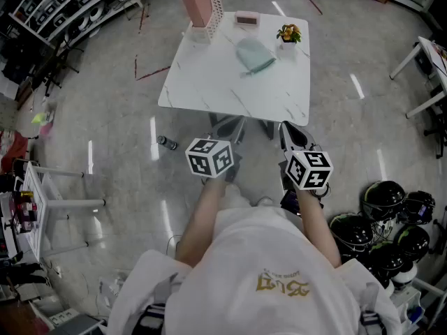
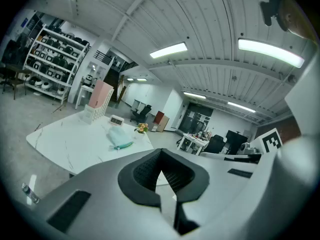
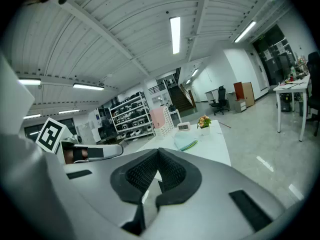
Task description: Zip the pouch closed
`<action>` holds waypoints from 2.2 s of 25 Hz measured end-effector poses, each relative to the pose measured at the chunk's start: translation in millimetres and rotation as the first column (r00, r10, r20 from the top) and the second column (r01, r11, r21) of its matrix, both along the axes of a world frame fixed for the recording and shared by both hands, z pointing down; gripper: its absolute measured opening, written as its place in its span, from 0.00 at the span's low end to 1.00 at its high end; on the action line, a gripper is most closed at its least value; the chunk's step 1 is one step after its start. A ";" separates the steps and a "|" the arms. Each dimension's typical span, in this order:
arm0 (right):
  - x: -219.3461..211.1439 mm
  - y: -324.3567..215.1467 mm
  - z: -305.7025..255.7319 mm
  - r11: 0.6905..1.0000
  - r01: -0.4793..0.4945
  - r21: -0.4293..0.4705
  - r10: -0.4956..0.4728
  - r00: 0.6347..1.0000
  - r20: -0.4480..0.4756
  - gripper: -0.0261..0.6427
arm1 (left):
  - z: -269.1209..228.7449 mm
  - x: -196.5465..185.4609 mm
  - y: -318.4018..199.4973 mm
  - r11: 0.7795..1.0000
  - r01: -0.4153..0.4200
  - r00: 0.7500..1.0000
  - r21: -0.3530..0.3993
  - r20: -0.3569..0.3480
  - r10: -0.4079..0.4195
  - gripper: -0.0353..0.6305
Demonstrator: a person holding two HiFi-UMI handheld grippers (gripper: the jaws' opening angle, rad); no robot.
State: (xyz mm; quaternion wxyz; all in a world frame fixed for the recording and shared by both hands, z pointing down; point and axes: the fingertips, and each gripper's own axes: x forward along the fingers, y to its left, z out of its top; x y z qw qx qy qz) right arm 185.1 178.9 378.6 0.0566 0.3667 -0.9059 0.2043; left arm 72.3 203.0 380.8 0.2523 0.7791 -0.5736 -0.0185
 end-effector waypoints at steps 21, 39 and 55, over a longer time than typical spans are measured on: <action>8.5 14.6 -3.0 1.000 0.010 0.019 -0.010 1.000 0.001 0.27 | -7.4 -3.9 15.5 0.999 0.049 0.994 -0.001 0.096 -0.049 0.34; -69.7 -86.9 56.1 0.993 -0.089 -0.079 0.080 0.991 -0.103 0.26 | 48.4 -87.4 -88.8 0.992 -0.047 0.994 -0.113 0.094 0.058 0.31; -132.5 -193.3 101.3 0.944 -0.289 -0.158 0.250 0.941 -0.226 0.26 | 106.2 -148.3 -230.4 0.929 -0.286 0.945 -0.236 0.093 0.314 0.30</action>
